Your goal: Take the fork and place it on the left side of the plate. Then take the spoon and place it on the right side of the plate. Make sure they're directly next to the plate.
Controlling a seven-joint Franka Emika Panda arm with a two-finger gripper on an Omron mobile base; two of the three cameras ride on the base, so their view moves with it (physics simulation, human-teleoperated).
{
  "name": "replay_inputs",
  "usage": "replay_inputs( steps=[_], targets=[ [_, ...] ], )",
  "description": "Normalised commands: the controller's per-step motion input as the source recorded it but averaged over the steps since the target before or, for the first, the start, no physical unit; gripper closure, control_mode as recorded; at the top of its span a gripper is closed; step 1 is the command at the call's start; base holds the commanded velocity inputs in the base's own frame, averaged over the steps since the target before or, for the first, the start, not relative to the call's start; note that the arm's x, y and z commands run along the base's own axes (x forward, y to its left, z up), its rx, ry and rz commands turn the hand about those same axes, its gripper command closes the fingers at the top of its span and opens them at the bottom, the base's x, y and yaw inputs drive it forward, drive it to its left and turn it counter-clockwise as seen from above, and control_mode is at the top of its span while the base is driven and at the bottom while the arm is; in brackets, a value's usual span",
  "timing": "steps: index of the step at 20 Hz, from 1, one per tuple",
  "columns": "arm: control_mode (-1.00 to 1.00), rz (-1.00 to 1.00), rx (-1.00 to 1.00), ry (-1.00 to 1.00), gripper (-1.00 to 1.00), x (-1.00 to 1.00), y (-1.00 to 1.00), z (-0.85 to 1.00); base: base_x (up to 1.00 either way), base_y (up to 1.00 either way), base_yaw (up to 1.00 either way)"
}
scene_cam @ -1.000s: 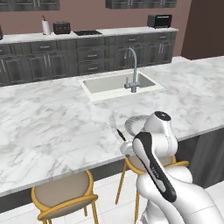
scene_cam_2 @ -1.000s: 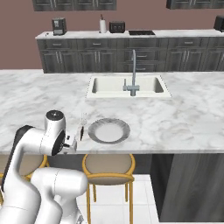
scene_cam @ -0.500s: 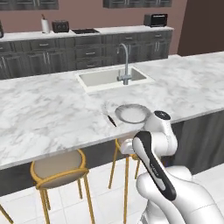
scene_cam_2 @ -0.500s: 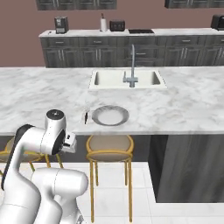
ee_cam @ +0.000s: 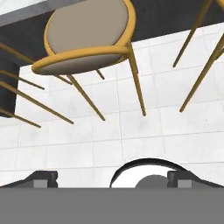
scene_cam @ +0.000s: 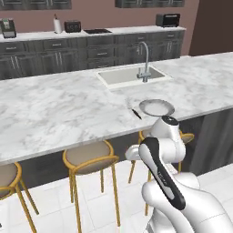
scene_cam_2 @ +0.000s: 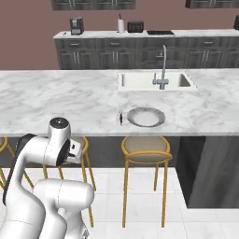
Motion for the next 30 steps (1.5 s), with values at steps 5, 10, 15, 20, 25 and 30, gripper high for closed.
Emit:
replay_inputs(
  steps=[5,10,15,20,25,30],
  targets=[
    [1.0,0.0,0.0,0.0,-1.0,0.0,0.0,0.0,0.08,0.94,0.0],
    [1.0,0.0,0.0,0.0,-1.0,0.0,0.0,0.0,0.11,0.94,0.0],
    [1.0,0.0,0.0,0.0,-1.0,0.0,0.0,0.0,0.0,0.94,0.02],
    [1.0,0.0,0.0,0.0,-1.0,0.0,0.0,0.0,0.0,0.94,0.01],
    [1.0,0.0,0.0,0.0,-1.0,0.0,0.0,0.0,0.0,0.94,0.0],
    [1.0,0.0,0.0,0.0,-1.0,0.0,0.0,0.0,0.03,0.94,0.0]
  ],
)
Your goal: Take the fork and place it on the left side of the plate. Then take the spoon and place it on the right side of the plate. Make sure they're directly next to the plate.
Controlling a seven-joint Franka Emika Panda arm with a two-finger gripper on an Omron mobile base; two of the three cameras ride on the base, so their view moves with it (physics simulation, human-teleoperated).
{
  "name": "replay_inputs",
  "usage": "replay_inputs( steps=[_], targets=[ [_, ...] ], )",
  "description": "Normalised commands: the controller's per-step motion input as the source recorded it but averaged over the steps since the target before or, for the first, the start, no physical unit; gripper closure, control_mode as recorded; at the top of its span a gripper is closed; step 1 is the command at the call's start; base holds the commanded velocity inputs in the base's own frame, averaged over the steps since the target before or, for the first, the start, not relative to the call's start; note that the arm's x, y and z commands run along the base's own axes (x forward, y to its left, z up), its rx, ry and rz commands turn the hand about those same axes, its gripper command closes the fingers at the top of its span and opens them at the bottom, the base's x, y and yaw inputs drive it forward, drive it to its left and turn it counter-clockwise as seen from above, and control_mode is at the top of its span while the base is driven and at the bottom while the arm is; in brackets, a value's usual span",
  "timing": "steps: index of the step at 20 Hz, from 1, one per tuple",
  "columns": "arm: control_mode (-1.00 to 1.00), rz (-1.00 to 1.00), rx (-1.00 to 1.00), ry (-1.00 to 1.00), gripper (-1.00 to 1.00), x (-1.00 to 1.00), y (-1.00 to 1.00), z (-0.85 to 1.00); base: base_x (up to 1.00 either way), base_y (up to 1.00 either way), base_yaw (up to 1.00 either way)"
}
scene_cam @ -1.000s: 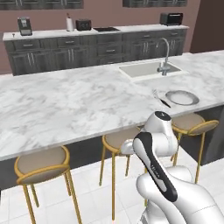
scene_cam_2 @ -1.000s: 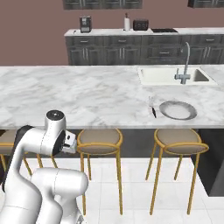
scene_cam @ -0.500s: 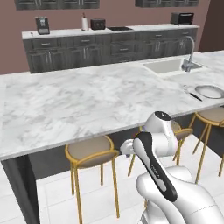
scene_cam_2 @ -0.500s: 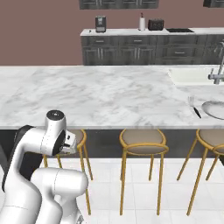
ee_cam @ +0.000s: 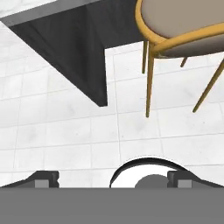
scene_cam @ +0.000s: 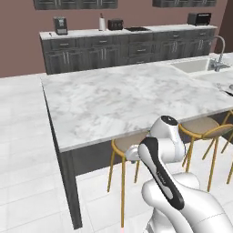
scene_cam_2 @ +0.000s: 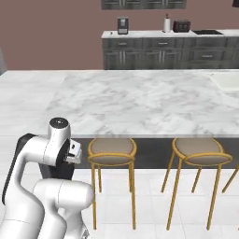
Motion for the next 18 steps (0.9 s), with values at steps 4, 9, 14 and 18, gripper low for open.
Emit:
replay_inputs(
  steps=[4,9,14,18],
  targets=[
    [1.0,0.0,0.0,0.0,-1.0,0.0,0.0,0.0,0.07,0.94,0.0],
    [1.0,0.0,0.0,0.0,-1.0,0.0,0.0,0.0,0.11,0.94,0.0],
    [1.0,0.0,0.0,0.0,-1.0,0.0,0.0,0.0,0.17,0.94,0.0],
    [1.0,0.0,0.0,0.0,-1.0,0.0,0.0,0.0,0.34,0.91,0.0]
  ],
)
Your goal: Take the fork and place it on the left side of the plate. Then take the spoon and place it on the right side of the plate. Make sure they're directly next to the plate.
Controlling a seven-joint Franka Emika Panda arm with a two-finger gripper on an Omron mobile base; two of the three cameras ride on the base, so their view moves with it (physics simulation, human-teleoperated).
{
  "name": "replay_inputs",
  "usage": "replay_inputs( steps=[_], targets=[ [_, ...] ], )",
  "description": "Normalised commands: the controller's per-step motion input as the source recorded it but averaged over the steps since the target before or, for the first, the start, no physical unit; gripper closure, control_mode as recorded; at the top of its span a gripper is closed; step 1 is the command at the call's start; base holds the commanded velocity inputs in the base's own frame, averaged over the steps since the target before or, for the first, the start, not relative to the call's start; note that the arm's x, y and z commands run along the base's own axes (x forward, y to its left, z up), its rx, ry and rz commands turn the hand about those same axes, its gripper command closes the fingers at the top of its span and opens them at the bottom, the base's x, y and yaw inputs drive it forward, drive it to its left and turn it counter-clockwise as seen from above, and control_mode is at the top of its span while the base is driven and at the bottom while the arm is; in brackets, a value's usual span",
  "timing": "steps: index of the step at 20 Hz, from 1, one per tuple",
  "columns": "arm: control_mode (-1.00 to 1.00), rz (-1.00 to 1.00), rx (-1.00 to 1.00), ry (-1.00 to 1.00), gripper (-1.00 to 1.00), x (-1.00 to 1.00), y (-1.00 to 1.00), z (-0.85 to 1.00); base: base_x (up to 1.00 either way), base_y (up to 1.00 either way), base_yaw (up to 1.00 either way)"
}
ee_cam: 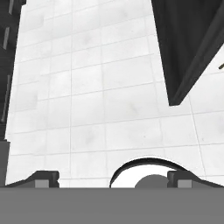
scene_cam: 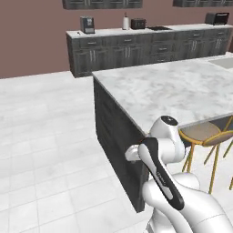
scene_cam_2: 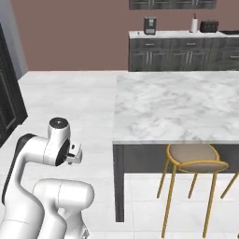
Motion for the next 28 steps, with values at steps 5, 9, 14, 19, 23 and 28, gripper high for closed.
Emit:
replay_inputs(
  steps=[5,9,14,19,23,28],
  targets=[
    [1.0,0.0,0.0,0.0,-1.0,0.0,0.0,0.0,0.49,0.85,0.0],
    [1.0,0.0,0.0,0.0,-1.0,0.0,0.0,0.0,0.67,0.68,-0.05],
    [1.0,0.0,0.0,0.0,-1.0,0.0,0.0,0.0,0.77,0.55,-0.11],
    [1.0,0.0,0.0,0.0,-1.0,0.0,0.0,0.0,0.82,0.6,-0.02],
    [1.0,0.0,0.0,0.0,-1.0,0.0,0.0,0.0,0.82,0.66,0.0],
    [1.0,0.0,0.0,0.0,-1.0,0.0,0.0,0.0,0.87,0.58,-0.01]
  ],
)
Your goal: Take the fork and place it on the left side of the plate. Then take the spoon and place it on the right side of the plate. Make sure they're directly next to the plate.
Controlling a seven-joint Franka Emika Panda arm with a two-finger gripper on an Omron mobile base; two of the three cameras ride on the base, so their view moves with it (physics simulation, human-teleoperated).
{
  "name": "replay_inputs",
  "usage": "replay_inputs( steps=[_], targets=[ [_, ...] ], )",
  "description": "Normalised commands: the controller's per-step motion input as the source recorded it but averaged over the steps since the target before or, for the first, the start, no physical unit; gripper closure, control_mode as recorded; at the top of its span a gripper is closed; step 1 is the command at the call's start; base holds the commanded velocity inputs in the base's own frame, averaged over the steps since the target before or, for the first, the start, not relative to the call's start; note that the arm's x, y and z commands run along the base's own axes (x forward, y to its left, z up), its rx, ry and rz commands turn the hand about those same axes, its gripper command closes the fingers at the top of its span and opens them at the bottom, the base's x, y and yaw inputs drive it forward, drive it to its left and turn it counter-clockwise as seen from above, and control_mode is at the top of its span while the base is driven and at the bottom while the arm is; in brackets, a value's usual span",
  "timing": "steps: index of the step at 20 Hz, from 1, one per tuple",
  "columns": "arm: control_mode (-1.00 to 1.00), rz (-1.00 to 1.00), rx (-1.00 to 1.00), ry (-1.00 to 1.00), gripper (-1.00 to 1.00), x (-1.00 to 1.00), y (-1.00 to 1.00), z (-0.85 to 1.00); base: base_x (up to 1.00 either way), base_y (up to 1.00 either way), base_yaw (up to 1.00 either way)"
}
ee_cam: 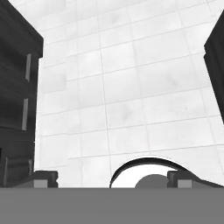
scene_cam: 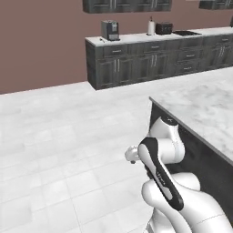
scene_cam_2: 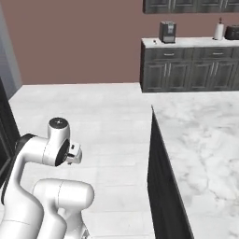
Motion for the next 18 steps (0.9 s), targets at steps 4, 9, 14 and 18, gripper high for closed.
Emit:
replay_inputs(
  steps=[4,9,14,18],
  targets=[
    [1.0,0.0,0.0,0.0,-1.0,0.0,0.0,0.0,0.91,0.39,-0.13],
    [1.0,0.0,0.0,0.0,-1.0,0.0,0.0,0.0,0.94,0.33,-0.2],
    [1.0,0.0,0.0,0.0,-1.0,0.0,0.0,0.0,0.94,0.33,-0.2],
    [1.0,0.0,0.0,0.0,-1.0,0.0,0.0,0.0,0.94,0.34,-0.19]
  ],
)
